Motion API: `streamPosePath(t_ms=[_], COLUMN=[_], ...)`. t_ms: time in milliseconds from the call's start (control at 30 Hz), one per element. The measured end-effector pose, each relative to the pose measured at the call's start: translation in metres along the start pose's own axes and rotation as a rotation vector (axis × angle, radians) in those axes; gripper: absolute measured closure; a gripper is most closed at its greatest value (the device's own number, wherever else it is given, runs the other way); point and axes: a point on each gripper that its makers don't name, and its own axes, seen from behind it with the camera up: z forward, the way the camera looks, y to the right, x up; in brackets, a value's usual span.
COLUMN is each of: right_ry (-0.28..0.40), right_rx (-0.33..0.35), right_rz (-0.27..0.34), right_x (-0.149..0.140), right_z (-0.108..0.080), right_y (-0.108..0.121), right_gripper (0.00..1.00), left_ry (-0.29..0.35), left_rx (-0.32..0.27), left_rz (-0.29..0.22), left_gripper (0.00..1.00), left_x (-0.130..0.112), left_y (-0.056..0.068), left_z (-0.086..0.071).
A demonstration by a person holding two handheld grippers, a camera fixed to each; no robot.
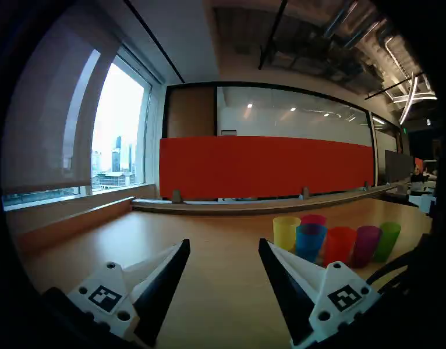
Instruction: Pour water
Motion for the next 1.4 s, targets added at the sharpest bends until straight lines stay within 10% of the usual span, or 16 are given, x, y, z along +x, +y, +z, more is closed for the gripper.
streamPosePath(t_ms=[700, 1400], right_ry=[-0.049, -0.051], right_rx=[0.046, 0.074], right_rz=[0.001, 0.012], right_x=[0.045, 0.154], right_z=[0.006, 0.028], right_y=[-0.014, -0.013], right_gripper=[0.01, 0.01], left_ry=[-0.042, -0.037], left_rx=[-0.033, -0.080], left_rz=[0.010, 0.037], left_gripper=[0.13, 0.13], left_x=[0.042, 0.166], left_y=[-0.004, 0.000], left_z=[0.006, 0.031])
